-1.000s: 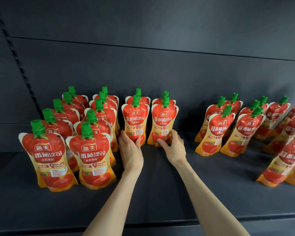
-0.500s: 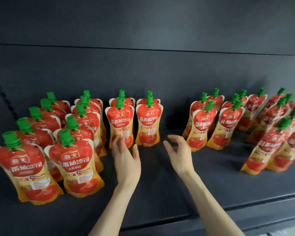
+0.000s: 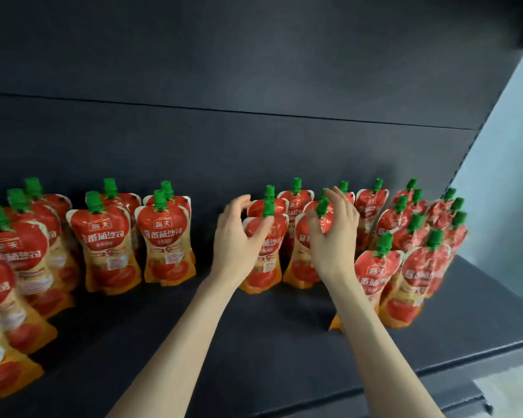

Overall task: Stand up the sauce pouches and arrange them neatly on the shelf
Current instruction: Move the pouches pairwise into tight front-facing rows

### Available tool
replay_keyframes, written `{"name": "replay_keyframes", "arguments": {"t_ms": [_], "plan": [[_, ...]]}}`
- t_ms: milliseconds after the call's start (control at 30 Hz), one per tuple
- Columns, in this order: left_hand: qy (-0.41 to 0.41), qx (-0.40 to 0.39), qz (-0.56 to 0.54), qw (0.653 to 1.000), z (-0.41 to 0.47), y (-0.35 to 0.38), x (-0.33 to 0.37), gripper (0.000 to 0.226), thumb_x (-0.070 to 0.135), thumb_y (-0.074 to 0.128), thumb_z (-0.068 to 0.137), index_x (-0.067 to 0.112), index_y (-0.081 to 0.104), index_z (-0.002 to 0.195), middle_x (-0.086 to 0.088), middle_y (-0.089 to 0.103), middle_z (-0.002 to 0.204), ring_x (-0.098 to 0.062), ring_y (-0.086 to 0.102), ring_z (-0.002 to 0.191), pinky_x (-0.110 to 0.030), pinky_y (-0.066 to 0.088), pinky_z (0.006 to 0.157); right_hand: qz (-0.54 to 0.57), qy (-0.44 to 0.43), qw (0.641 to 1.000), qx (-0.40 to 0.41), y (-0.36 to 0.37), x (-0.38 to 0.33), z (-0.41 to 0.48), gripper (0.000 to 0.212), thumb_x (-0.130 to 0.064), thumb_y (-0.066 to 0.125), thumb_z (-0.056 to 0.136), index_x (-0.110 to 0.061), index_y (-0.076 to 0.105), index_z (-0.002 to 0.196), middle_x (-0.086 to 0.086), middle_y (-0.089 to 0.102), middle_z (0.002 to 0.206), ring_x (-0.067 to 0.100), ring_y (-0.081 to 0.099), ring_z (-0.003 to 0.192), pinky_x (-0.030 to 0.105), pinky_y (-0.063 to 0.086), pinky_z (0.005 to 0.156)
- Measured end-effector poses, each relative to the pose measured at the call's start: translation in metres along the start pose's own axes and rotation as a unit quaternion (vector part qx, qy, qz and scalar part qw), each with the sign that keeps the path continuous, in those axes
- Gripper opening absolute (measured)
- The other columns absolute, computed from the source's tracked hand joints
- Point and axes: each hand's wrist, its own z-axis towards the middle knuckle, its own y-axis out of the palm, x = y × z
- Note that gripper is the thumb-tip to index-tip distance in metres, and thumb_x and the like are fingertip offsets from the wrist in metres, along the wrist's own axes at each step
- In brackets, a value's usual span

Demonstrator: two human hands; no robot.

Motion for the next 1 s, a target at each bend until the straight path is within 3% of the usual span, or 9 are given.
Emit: {"name": "replay_keyframes", "arguments": {"t_ms": [133,233,333,500,600,667,800,900,1000], "plan": [[-0.016,-0.005,-0.031,0.999,0.003,0.022,0.001,0.036,0.034,0.064,0.085,0.018,0.058,0.117,0.008,0.065,0.11,-0.009,0.061,0.104,-0.032,0.053,0.088,-0.016,0.049,0.997,-0.058,0.008,0.014,0.016,0.05,-0.019,0.051,0.095,-0.007,0.035,0.141,0.011,0.042,0.143,0.026,0.031,0.136,0.037,0.024,0.114],[-0.02,0.014,-0.022,0.999,0.001,0.027,0.0,0.031,0.034,0.062,0.087,0.019,0.061,0.114,0.004,0.066,0.108,-0.009,0.063,0.1,-0.035,0.055,0.085,-0.042,0.083,0.994,-0.053,0.011,0.016,0.017,0.044,-0.016,0.05,0.096,-0.009,0.041,0.138,0.011,0.05,0.136,0.027,0.036,0.131,0.038,0.027,0.11],[-0.023,0.016,-0.031,0.999,-0.005,0.022,0.001,0.026,0.032,0.061,0.088,0.021,0.06,0.112,0.004,0.065,0.108,-0.007,0.062,0.1,-0.031,0.056,0.083,0.034,0.102,0.993,-0.056,0.011,0.014,0.009,0.037,-0.019,0.051,0.096,-0.016,0.05,0.133,0.009,0.05,0.129,0.024,0.042,0.122,0.029,0.031,0.104],[-0.005,0.058,0.02,0.998,-0.021,-0.009,0.004,0.026,0.029,0.058,0.089,0.022,0.06,0.113,0.006,0.063,0.106,-0.006,0.06,0.101,-0.017,0.051,0.082,0.127,0.066,0.984,-0.111,0.006,0.004,-0.007,0.036,-0.023,0.053,0.096,-0.02,0.051,0.131,-0.007,0.05,0.117,0.001,0.038,0.11,0.011,0.027,0.092],[-0.024,0.078,0.02,0.996,-0.033,-0.032,0.0,0.021,0.03,0.059,0.088,0.025,0.06,0.109,0.012,0.062,0.104,-0.006,0.059,0.103,-0.029,0.052,0.088,0.185,0.031,0.971,-0.146,0.007,-0.001,-0.015,0.033,-0.021,0.056,0.094,-0.021,0.054,0.127,-0.009,0.055,0.112,0.006,0.047,0.109,0.019,0.038,0.096],[-0.047,0.09,0.017,0.995,-0.042,-0.042,-0.004,0.031,0.036,0.058,0.087,0.02,0.06,0.114,0.005,0.062,0.112,-0.011,0.057,0.109,-0.039,0.051,0.091,0.229,0.015,0.957,-0.177,0.01,-0.003,-0.024,0.029,-0.022,0.058,0.093,-0.026,0.056,0.121,-0.012,0.059,0.108,0.005,0.053,0.11,0.027,0.045,0.097],[-0.089,0.113,-0.051,0.988,-0.069,-0.048,-0.011,0.05,0.033,0.065,0.08,0.024,0.045,0.125,0.004,0.056,0.121,-0.01,0.056,0.112,-0.031,0.051,0.088,0.304,0.015,0.932,-0.196,0.013,-0.002,-0.044,0.042,-0.02,0.062,0.089,-0.031,0.044,0.126,-0.021,0.053,0.119,-0.01,0.049,0.113,0.011,0.043,0.093],[-0.149,0.067,-0.086,0.983,-0.098,-0.043,-0.029,0.067,0.03,0.073,0.072,0.023,0.041,0.13,0.01,0.059,0.121,-0.006,0.056,0.113,-0.029,0.048,0.094,0.337,0.082,0.905,-0.247,0.021,0.017,-0.068,0.057,-0.021,0.066,0.086,-0.023,0.036,0.135,-0.01,0.054,0.127,0.002,0.053,0.117,0.023,0.047,0.097],[-0.171,0.032,-0.069,0.982,-0.119,-0.04,-0.043,0.054,0.035,0.072,0.071,0.029,0.051,0.12,0.013,0.065,0.113,-0.005,0.059,0.11,-0.028,0.047,0.094,0.318,0.108,0.895,-0.295,0.029,0.034,-0.09,0.05,-0.018,0.064,0.088,-0.019,0.039,0.132,-0.013,0.058,0.119,0.006,0.057,0.114,0.024,0.048,0.095]]}}
